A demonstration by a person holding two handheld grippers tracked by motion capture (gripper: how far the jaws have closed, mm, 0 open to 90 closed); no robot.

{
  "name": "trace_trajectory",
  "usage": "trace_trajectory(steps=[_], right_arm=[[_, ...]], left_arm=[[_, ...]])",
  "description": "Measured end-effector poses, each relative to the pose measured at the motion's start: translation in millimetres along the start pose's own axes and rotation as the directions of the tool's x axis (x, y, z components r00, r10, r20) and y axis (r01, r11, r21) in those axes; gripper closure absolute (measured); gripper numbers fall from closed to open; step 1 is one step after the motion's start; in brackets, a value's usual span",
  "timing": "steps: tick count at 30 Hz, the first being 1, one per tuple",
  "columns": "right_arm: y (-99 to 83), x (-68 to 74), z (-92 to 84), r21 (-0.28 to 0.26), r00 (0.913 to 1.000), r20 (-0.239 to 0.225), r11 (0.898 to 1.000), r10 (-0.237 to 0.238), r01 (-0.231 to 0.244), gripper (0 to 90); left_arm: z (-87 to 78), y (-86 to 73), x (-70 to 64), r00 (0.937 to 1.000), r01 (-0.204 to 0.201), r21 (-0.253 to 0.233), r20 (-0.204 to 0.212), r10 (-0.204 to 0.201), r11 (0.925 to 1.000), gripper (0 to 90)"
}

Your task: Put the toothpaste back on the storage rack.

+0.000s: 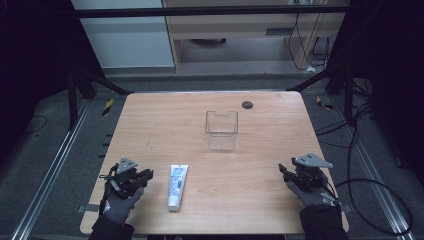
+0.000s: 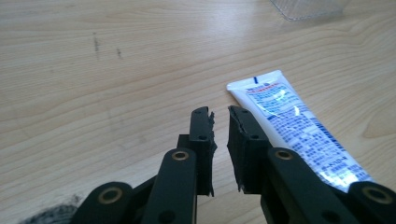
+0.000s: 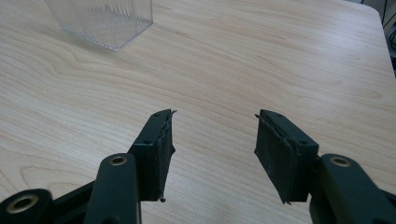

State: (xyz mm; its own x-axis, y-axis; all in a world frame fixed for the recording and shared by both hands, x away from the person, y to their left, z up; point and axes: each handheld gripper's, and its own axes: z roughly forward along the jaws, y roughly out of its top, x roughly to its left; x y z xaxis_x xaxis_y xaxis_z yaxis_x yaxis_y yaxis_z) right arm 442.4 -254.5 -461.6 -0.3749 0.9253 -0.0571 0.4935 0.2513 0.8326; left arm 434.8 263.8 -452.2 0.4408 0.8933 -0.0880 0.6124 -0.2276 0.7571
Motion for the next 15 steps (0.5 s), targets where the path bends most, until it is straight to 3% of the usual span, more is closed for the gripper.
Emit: trace_trajectory(steps=[7, 15], right_arm=[[-0.4, 0.8, 1.1, 0.013, 1.0000, -0.006, 1.000, -0.001, 0.002, 45.4], [-1.2, 0.6, 3.6, 0.022, 1.0000, -0.004, 1.000, -0.006, 0.006, 45.3]], left_arm=[[5.0, 2.6, -12.8, 0.9994, -0.026, 0.031, 0.023, 0.025, 0.9992, 82.1], [26.7, 6.7, -19.1, 0.9992, -0.038, 0.082, 0.015, 0.037, 0.9959, 89.2]])
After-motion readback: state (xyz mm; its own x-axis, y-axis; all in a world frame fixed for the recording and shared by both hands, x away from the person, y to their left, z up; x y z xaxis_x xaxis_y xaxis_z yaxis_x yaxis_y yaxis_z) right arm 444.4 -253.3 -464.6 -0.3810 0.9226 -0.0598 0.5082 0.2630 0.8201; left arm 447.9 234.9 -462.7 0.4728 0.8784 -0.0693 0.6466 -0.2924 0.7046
